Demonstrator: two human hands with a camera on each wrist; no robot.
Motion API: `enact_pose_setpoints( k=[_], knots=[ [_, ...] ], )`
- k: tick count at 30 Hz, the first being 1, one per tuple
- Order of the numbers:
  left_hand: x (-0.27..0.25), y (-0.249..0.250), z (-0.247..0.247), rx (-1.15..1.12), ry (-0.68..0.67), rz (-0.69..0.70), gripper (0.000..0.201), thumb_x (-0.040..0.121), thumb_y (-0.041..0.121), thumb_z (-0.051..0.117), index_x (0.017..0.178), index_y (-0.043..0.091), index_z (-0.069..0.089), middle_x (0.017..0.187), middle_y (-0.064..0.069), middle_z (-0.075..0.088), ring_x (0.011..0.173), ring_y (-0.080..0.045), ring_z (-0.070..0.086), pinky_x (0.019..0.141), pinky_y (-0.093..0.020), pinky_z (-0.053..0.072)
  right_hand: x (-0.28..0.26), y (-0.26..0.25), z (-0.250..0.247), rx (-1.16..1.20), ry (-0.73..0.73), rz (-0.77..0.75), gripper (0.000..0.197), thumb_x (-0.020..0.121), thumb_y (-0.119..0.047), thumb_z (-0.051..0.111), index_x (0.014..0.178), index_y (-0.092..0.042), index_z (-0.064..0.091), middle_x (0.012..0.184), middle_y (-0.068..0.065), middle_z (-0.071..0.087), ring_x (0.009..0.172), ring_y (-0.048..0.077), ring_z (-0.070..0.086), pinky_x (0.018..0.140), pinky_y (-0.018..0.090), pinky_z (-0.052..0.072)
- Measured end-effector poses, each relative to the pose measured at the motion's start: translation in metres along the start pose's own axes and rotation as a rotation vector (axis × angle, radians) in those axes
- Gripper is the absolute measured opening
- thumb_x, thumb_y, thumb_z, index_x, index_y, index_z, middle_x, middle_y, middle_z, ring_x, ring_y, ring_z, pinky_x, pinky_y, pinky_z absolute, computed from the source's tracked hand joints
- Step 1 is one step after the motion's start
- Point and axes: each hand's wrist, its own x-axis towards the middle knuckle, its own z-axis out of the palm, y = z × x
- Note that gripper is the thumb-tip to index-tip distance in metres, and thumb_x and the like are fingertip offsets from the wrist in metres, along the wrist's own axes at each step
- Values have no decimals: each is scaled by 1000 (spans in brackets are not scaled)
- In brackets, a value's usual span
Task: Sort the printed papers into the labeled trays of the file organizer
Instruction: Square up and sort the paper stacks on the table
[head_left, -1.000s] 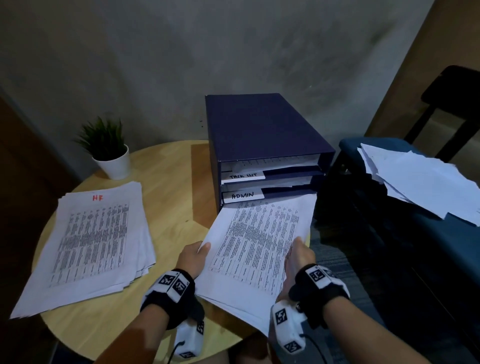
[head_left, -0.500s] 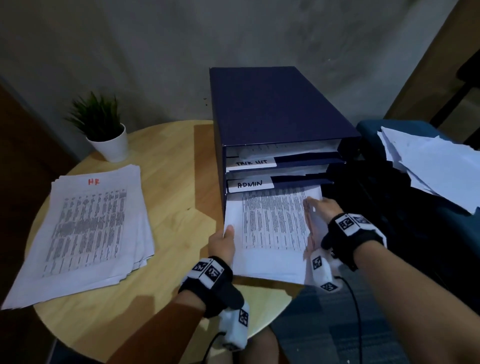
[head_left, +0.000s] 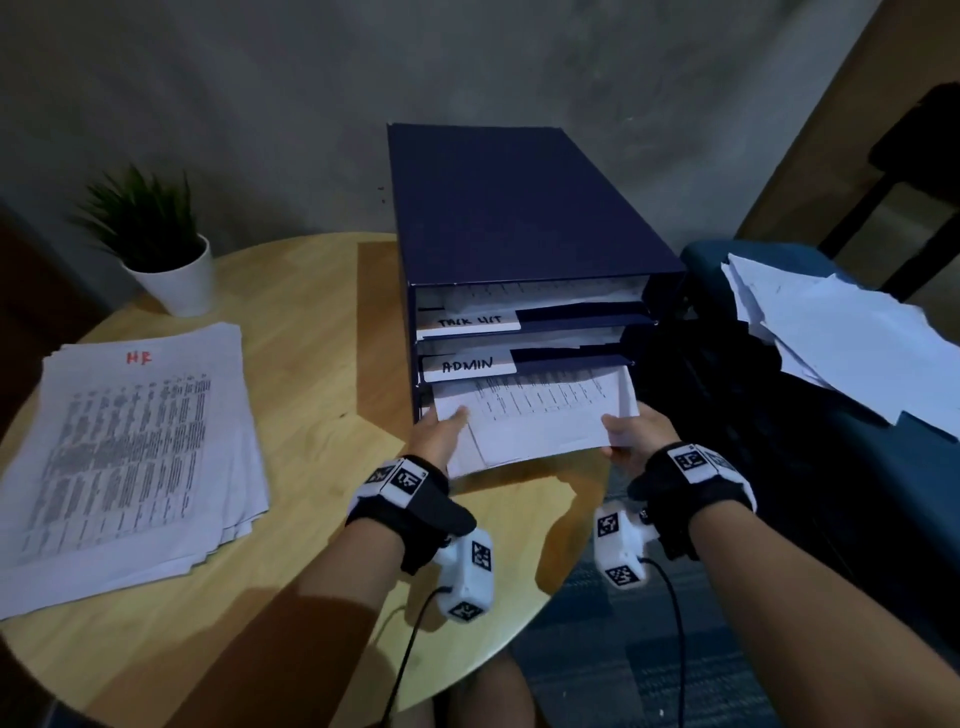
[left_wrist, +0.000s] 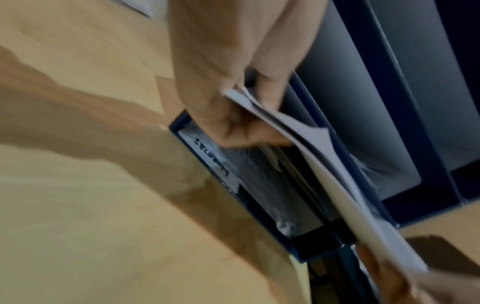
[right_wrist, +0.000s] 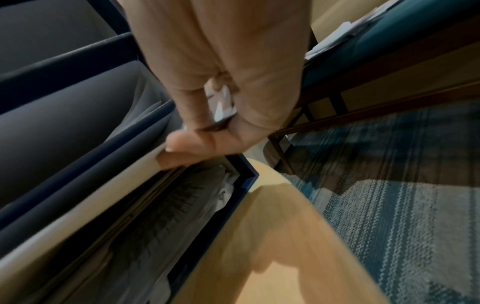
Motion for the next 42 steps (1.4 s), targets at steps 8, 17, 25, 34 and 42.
enact_pose_setpoints(
  k=[8,17,25,34,42],
  knots=[
    [-16,-3,-9,-97,-228,-13,14,96,4,47,88,8,57,86,-4,69,71,-10,66,51,-14,51,13,-8,33,58,58,-61,10,94,1,47,91,-8,45,74,6,44,63,16,46,35,14,47],
    [-10,9,-9,-324,-278,19,34,100,14,43,129,-4,45,109,-18,66,92,-21,65,81,-24,56,26,-16,52,351,59,-180,36,92,9,44,117,-16,37,82,7,47,70,19,53,53,18,56],
    [5,24,9,-280,-173,54,44,101,6,38,140,-8,24,135,-20,47,123,-31,54,93,-33,47,23,5,73,192,195,-359,23,81,7,58,77,-15,54,72,0,52,84,24,53,88,33,44],
    [2,20,1,79,-208,126,27,101,10,37,125,1,46,125,-12,54,105,-23,63,75,-25,48,-2,15,82,-797,20,-503,42,95,-14,50,136,-5,46,140,17,46,129,33,43,109,35,33],
    [1,2,-103,354,166,160,29,96,1,38,90,6,66,80,-10,66,62,-17,53,50,-20,43,-46,55,120,-969,16,-695,36,94,-12,49,130,-14,54,151,4,31,142,23,24,120,39,18]
  ],
)
